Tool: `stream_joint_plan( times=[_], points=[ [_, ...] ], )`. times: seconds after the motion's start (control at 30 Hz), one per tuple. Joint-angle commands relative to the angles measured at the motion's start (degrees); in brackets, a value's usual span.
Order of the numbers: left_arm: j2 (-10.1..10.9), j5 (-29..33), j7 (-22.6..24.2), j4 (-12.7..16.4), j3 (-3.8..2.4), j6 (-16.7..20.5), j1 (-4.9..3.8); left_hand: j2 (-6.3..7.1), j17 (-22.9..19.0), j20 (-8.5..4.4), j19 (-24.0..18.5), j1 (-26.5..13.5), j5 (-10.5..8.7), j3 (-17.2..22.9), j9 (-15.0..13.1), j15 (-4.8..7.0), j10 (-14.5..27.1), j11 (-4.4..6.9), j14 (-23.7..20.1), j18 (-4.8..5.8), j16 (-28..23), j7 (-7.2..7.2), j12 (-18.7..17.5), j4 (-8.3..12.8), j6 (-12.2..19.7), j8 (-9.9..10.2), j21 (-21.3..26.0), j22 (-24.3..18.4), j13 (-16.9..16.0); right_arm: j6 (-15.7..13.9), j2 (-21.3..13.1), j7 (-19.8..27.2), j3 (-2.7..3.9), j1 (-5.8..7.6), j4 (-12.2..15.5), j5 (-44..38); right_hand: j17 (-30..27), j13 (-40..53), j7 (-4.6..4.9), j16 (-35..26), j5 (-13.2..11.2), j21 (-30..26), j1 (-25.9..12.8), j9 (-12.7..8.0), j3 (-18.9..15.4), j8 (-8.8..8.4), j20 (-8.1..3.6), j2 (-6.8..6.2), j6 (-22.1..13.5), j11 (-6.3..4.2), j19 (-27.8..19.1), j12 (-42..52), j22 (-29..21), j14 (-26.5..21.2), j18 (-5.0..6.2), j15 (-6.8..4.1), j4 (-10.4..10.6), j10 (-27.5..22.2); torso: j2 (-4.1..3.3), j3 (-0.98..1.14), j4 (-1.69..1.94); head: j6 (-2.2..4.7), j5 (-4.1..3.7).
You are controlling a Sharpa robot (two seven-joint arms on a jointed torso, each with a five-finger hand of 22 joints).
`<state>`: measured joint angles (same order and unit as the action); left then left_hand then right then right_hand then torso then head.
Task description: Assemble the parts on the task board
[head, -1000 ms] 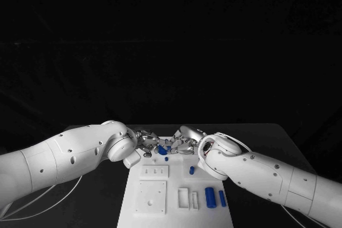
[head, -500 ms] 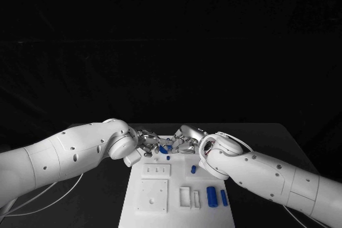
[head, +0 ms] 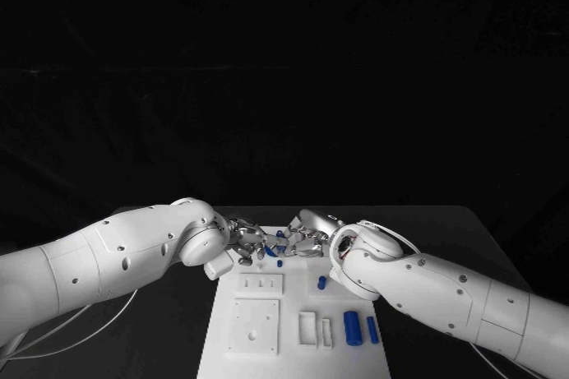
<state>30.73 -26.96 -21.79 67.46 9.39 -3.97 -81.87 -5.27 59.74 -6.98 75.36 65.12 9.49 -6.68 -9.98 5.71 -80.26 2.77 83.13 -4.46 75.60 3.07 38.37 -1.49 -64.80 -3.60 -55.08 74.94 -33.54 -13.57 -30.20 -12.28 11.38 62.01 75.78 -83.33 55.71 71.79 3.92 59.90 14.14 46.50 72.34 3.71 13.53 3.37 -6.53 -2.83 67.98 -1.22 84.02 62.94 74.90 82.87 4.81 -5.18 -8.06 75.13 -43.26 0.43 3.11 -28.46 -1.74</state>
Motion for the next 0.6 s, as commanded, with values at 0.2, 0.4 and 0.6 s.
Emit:
stream_joint_plan(
  times=[0.2,0.4,0.6],
  points=[
    [-0.2,-0.3,-0.1,0.0,-0.02,-1.1,-0.22,-1.43,0.0,-0.15,0.4,0.7,0.8,0.7,0.1,0.39,-0.4,0.0,-0.1,0.63,-0.1,0.07,-0.5,0.2,-0.1,0.0,0.6,1.2,0.1,1.1,0.2,0.5,-0.01,0.0,0.4,-0.6,0.0,0.0,0.0,0.0,0.2,-0.1,0.3,0.1,0.0,0.18,0.03,-0.17,-0.3,-0.14,3.3,-0.1,0.5,0.0,-0.02,-0.12,0.3,0.3,-0.03,-0.03,0.09,-0.03,-0.1],
    [-0.2,0.2,0.3,-0.2,-0.03,-1.5,-0.22,-3.53,-0.4,-0.16,0.2,4.2,4.94,2.9,0.3,0.42,-0.2,0.06,-0.2,0.63,-0.4,-0.03,-0.6,2.9,0.2,0.0,1.8,1.2,0.1,1.0,0.3,0.5,-0.02,0.0,0.6,-0.6,0.0,0.0,0.0,0.0,0.2,-0.1,0.3,0.1,0.0,0.18,0.03,-0.17,-0.3,-0.14,3.3,-0.1,0.5,0.0,-0.02,-0.12,0.3,0.3,-0.07,-0.01,-0.05,-0.08,-0.2],
    [-0.1,0.3,0.5,-0.3,-0.03,-1.6,-0.22,-3.79,-0.4,-0.13,0.3,5.0,2.88,7.1,0.6,0.4,-0.3,0.06,-0.1,0.66,-0.5,-0.05,-0.8,5.8,0.2,0.0,2.6,1.6,0.1,1.0,0.2,0.5,-0.02,-0.01,0.6,-0.5,0.1,0.0,0.01,0.1,0.2,-0.1,0.4,0.1,0.0,0.21,0.04,-0.1,-0.3,-0.12,3.3,-0.1,0.4,0.1,0.01,-0.11,0.4,0.3,-0.06,-0.04,0.02,-0.08,-0.3]
  ],
)
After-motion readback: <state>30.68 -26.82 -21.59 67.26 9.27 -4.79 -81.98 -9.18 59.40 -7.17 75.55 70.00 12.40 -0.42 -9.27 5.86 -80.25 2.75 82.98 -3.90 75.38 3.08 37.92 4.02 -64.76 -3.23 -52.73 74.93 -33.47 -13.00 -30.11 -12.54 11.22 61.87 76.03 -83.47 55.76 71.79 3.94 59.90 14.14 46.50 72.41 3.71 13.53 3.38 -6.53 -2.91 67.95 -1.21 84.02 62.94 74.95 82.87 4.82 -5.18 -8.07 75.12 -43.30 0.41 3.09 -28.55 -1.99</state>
